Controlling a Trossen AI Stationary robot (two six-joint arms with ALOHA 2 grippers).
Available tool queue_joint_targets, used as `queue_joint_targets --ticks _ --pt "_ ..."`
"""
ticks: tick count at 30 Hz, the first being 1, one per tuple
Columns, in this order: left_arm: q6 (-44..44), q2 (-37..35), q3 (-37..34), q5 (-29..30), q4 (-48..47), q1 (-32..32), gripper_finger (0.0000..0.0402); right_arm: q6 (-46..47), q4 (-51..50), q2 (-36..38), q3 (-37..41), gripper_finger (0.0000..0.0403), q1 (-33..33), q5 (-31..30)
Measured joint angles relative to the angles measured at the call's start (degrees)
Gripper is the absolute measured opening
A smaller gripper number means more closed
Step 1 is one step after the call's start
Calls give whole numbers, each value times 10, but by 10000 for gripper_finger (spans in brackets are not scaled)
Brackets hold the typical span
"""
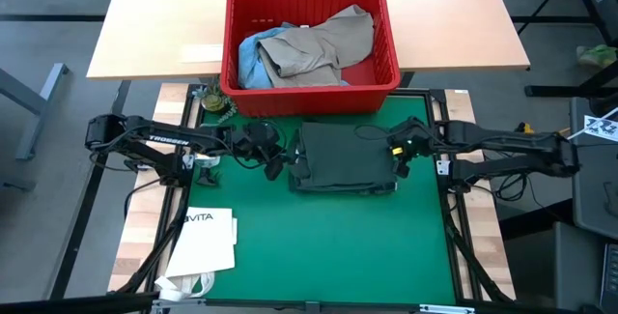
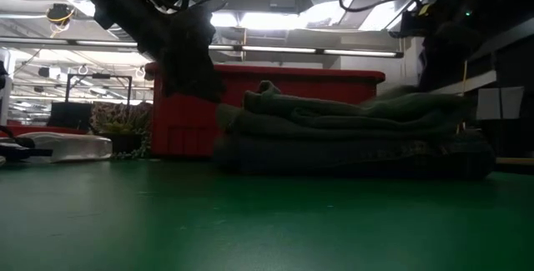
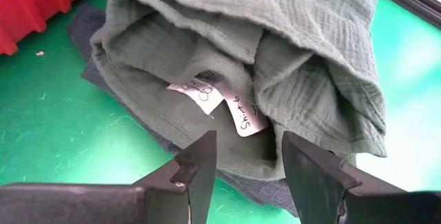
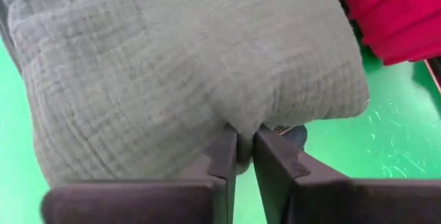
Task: Fold Laundry from Bin
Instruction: Stack the green shirt on top of the dark blue pants
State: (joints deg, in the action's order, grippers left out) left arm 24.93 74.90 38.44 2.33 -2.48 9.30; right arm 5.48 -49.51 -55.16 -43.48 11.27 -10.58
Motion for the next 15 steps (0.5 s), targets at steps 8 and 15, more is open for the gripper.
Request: queue_joint_targets --ticks 8,15 --pt "-1 0 0 -35 34 0 157 0 0 -21 0 112 0 2" --pt "-1 0 0 -114 89 -17 157 -24 -5 -16 0 154 0 36"
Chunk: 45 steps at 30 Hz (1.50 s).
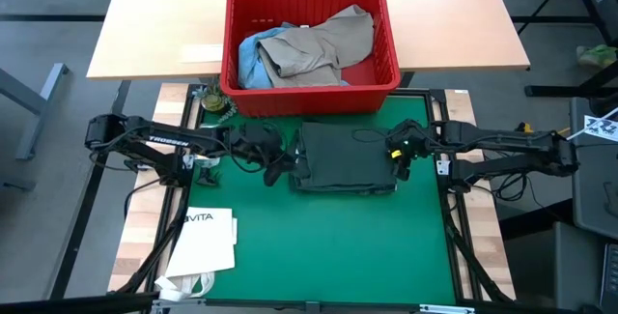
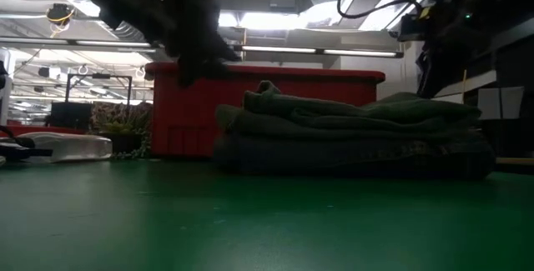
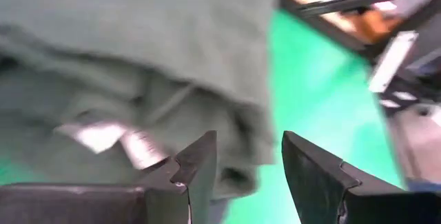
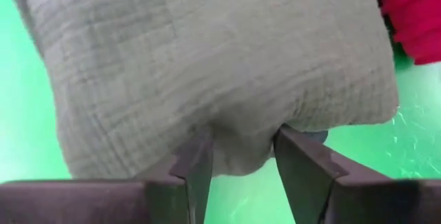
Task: Fold Laundry from Bin
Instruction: Stack the green shirt on top of the dark blue pants
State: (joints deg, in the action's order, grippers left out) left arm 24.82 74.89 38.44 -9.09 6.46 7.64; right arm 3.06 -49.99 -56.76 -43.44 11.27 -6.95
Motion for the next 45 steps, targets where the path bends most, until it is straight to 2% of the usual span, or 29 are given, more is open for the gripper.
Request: queue_joint_targets --ticks 3,6,10,17,22,28,32,35,40,45 --pt "0 0 0 -15 49 -20 157 -13 -7 9 0 156 0 1" --pt "-1 0 0 3 111 -47 157 -20 -15 10 0 156 0 0" --pt "-4 0 1 72 180 -81 157 -20 -41 12 0 157 0 0" --pt "-58 8 1 188 252 -129 157 -19 -102 12 -1 157 0 0" --pt "-85 54 1 216 347 -149 157 -20 -148 12 -43 157 0 -4" --pt "-127 145 20 221 458 -139 157 -21 -111 13 -89 156 0 -55" --pt "-154 209 76 221 434 -119 157 -21 -43 10 -76 156 -10 -65" --pt "-173 238 104 223 370 -104 157 -20 -9 4 -55 156 -33 -66" --pt "-159 241 106 282 210 -87 157 -2 18 -5 -5 156 -80 -81" --pt "-127 241 106 296 84 -82 157 24 60 -12 50 156 -114 -129"
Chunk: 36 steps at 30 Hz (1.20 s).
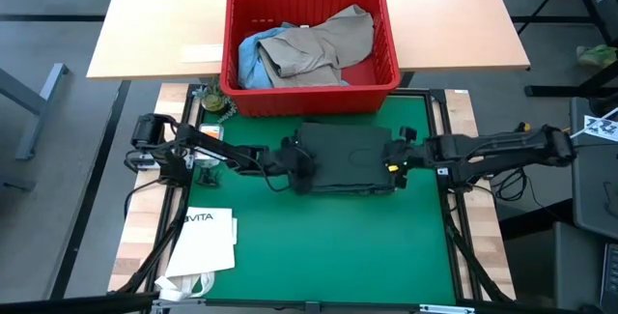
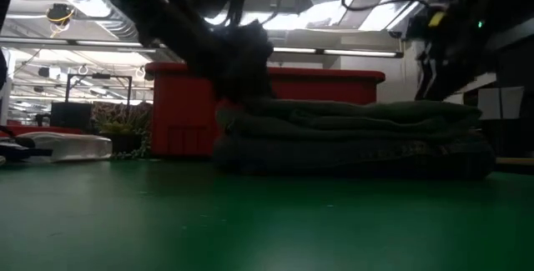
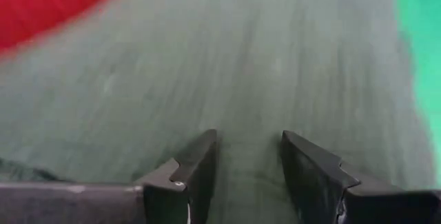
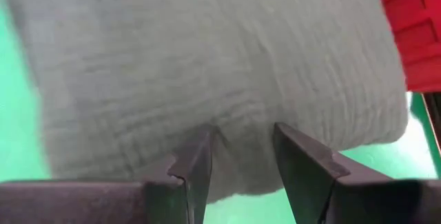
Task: Fold Laundry from Bin
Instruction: Stack the green shirt on top of the dark blue pants
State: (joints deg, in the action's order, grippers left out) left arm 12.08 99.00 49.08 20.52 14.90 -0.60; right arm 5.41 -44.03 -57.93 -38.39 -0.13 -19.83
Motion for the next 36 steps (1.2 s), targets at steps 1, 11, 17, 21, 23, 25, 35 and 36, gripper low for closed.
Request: queue_joint_targets --ticks 1,11,17,21,23,25,35,36 --pt "3 0 0 1 -18 0 157 8 16 -2 13 156 -4 -10" --pt "10 0 0 10 -36 0 157 55 117 -29 115 156 -6 -27" --pt "10 -3 0 10 -34 0 157 30 102 -27 101 156 -6 -21" --pt "10 -21 0 11 -24 -3 157 -3 73 -22 59 156 -6 -13" --pt "11 -39 0 11 -19 -5 157 -15 52 -21 30 156 -6 -12" --pt "11 -59 0 11 -16 -9 157 -22 23 -21 2 156 -6 -12" --pt "13 -92 0 -21 3 -61 157 -24 16 -24 -59 156 -41 11" --pt "13 -90 0 -20 3 -67 157 -18 16 -28 -59 156 -52 8"
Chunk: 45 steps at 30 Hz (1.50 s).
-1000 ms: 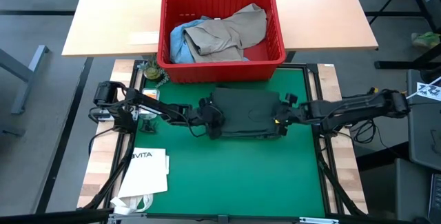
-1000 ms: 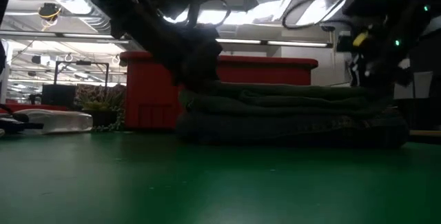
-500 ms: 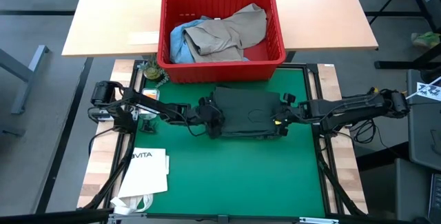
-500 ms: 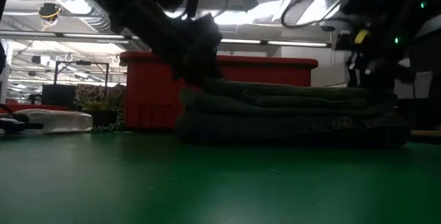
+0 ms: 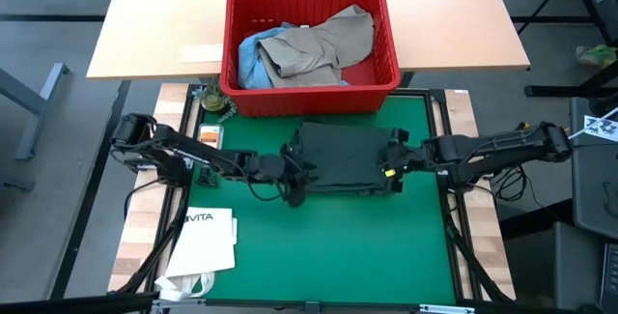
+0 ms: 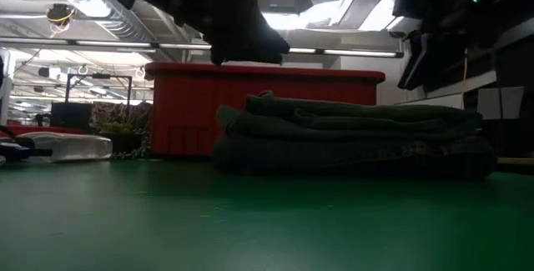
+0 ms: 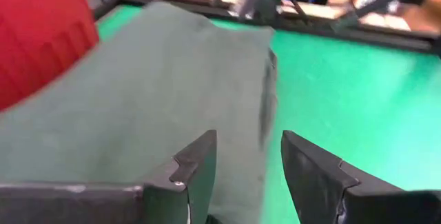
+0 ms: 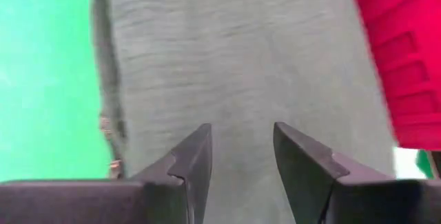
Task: Fold Laundry from Bin
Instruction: Stack the green shirt on top of the dark blue pants
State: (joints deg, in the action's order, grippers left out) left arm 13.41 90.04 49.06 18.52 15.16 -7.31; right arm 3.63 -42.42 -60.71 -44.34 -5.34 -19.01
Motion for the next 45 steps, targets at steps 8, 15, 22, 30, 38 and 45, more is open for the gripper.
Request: queue_joint_targets --ticks 8,15,22,30,38,45 --pt "4 44 -1 18 0 -24 157 83 6 -48 25 156 -89 -75" --pt "20 95 -2 19 -3 -23 157 149 19 -113 56 156 -121 -77" --pt "58 122 -2 18 -22 -23 157 155 29 -159 58 156 -119 -63" --pt "60 108 -2 15 12 -26 157 148 14 -140 53 156 -119 -52" --pt "23 70 -2 19 113 -14 157 46 2 -91 -4 156 -119 -74" --pt "-33 67 -2 38 223 31 157 -48 3 -75 -54 156 -119 -223"
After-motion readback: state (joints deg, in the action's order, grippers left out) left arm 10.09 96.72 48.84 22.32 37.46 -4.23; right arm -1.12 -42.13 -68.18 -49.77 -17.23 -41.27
